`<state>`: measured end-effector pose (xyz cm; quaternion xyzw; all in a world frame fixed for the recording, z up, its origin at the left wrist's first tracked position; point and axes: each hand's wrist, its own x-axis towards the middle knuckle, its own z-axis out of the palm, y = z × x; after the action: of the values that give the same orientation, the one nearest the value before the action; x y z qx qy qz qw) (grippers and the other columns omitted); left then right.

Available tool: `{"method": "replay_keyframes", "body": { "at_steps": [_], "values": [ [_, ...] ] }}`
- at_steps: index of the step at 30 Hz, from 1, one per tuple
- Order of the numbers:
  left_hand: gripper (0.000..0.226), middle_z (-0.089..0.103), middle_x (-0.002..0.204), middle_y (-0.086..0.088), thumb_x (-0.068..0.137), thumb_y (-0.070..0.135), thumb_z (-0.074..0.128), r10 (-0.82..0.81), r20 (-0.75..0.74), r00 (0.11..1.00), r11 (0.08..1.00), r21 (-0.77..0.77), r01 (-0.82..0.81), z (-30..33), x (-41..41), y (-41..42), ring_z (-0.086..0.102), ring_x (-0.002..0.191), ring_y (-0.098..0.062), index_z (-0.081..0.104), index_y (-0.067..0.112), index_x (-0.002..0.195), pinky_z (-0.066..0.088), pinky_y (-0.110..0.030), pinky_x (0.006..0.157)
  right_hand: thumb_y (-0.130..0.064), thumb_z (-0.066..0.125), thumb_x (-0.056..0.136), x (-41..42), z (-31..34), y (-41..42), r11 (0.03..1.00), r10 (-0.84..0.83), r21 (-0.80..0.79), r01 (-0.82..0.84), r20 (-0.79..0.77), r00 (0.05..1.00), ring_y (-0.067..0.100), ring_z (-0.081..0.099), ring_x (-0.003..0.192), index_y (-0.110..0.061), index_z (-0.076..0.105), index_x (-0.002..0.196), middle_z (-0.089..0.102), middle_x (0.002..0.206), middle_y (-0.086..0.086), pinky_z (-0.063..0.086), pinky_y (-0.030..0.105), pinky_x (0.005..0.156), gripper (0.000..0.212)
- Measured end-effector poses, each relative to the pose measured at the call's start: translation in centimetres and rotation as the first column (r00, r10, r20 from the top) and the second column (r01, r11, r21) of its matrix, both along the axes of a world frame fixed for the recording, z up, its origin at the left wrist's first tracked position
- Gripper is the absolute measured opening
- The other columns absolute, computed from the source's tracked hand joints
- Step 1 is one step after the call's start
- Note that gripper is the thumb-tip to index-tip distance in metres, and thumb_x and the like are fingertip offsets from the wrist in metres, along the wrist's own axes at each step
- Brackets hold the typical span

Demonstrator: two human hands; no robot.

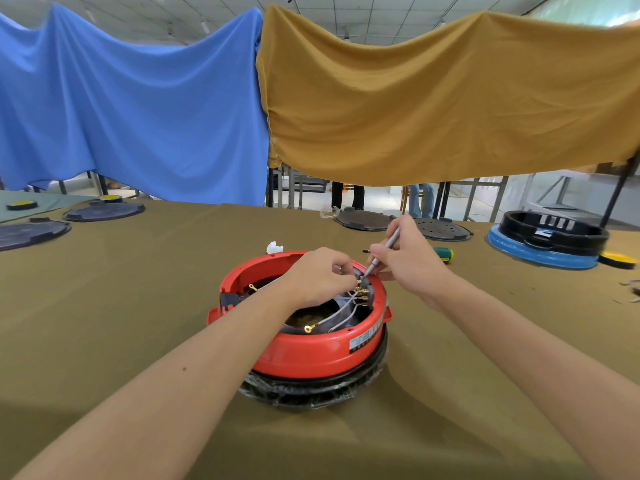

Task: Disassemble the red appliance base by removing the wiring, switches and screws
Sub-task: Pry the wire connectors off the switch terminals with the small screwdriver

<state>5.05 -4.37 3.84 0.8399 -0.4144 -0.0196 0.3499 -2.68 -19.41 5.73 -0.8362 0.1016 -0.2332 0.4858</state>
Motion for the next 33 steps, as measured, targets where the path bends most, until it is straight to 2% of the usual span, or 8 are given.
{"method": "replay_keyframes", "body": {
  "at_steps": [2, 14, 17, 20, 22, 27, 31, 33],
  "values": [
    [0.015, 0.044, 0.054, 0.016, 0.087, 0.020, 0.062, -0.002, -0.010, 1.000, 1.000, -0.005, 0.002, 0.0, 0.1, 0.0, 0.043, 0.051, 0.003, 0.062, 0.023, 0.072, 0.030, -0.018, 0.053, -0.005, 0.052, 0.101, -0.2, 0.0, 0.0, 0.997, 0.008, 0.082, -0.008, -0.002, 1.000, 0.026, 0.069, 0.078, -0.017, 0.037, 0.101, 0.063, 0.104, 0.026, 0.060, 0.030, 0.061, 0.019],
    [0.013, 0.049, 0.045, 0.028, 0.087, 0.018, 0.061, -0.021, -0.025, 0.999, 1.000, 0.000, 0.021, 0.0, 0.1, -0.1, 0.046, 0.047, 0.010, 0.063, 0.020, 0.074, 0.030, -0.021, 0.054, -0.010, 0.055, 0.100, -0.1, -1.2, -0.1, 0.997, -0.075, 0.015, 0.074, 0.057, 0.996, 0.027, 0.069, 0.091, -0.017, 0.038, 0.102, 0.064, 0.100, 0.018, 0.061, 0.044, 0.077, 0.018],
    [0.013, 0.049, 0.046, 0.028, 0.087, 0.019, 0.061, -0.017, -0.025, 1.000, 1.000, -0.002, 0.017, 0.0, 0.2, -0.1, 0.046, 0.048, 0.012, 0.063, 0.021, 0.074, 0.030, -0.021, 0.055, -0.007, 0.055, 0.100, -0.2, -1.1, -0.1, 0.984, -0.055, 0.174, 0.047, 0.045, 0.997, 0.022, 0.068, 0.087, -0.017, 0.038, 0.102, 0.062, 0.105, 0.022, 0.061, 0.027, 0.061, 0.020],
    [0.012, 0.049, 0.046, 0.031, 0.087, 0.019, 0.061, -0.024, -0.031, 0.999, 1.000, 0.000, 0.024, 0.0, 0.3, 0.0, 0.047, 0.049, 0.015, 0.063, 0.019, 0.075, 0.030, -0.022, 0.055, -0.009, 0.055, 0.100, -0.4, -1.3, 0.1, 0.956, -0.043, 0.289, 0.046, -0.016, 0.999, 0.020, 0.068, 0.082, -0.015, 0.039, 0.108, 0.065, 0.106, 0.021, 0.062, 0.034, 0.073, 0.019],
    [0.011, 0.050, 0.047, 0.031, 0.087, 0.020, 0.061, -0.025, -0.024, 0.999, 1.000, 0.005, 0.025, -0.1, 0.3, 0.1, 0.047, 0.050, 0.015, 0.065, 0.017, 0.077, 0.030, -0.023, 0.056, -0.012, 0.056, 0.100, -0.4, -1.6, 0.1, 0.968, -0.069, 0.242, 0.072, -0.022, 0.997, 0.020, 0.070, 0.083, -0.015, 0.040, 0.106, 0.065, 0.105, 0.019, 0.061, 0.041, 0.081, 0.017],
    [0.012, 0.045, 0.052, 0.015, 0.086, 0.022, 0.062, 0.000, 0.002, 1.000, 1.000, -0.001, 0.000, -0.1, 0.2, 0.0, 0.042, 0.049, 0.002, 0.063, 0.021, 0.074, 0.031, -0.023, 0.054, -0.011, 0.054, 0.101, -0.6, -1.8, 0.3, 0.986, -0.094, 0.147, 0.079, 0.101, 0.990, 0.017, 0.072, 0.082, -0.018, 0.038, 0.096, 0.064, 0.100, 0.018, 0.061, 0.029, 0.067, 0.019],
    [0.013, 0.043, 0.053, 0.017, 0.086, 0.022, 0.061, 0.009, 0.002, 1.000, 1.000, 0.003, -0.009, -0.2, 0.3, 0.1, 0.043, 0.047, 0.005, 0.062, 0.023, 0.073, 0.029, -0.021, 0.052, -0.009, 0.053, 0.101, -0.8, -2.0, 0.7, 0.993, -0.083, -0.070, 0.095, 0.166, 0.983, 0.023, 0.070, 0.083, -0.018, 0.035, 0.098, 0.062, 0.093, 0.014, 0.060, 0.049, 0.073, 0.020],
    [0.013, 0.043, 0.054, 0.015, 0.086, 0.023, 0.061, 0.009, 0.008, 1.000, 1.000, 0.008, -0.009, -0.1, 0.3, 0.0, 0.041, 0.047, 0.002, 0.061, 0.023, 0.073, 0.029, -0.022, 0.052, -0.010, 0.054, 0.101, -0.9, -2.1, 0.8, 0.979, -0.050, -0.187, 0.084, 0.179, 0.983, 0.019, 0.068, 0.077, -0.022, 0.035, 0.096, 0.062, 0.086, 0.006, 0.059, 0.043, 0.068, 0.022]
  ]
}}
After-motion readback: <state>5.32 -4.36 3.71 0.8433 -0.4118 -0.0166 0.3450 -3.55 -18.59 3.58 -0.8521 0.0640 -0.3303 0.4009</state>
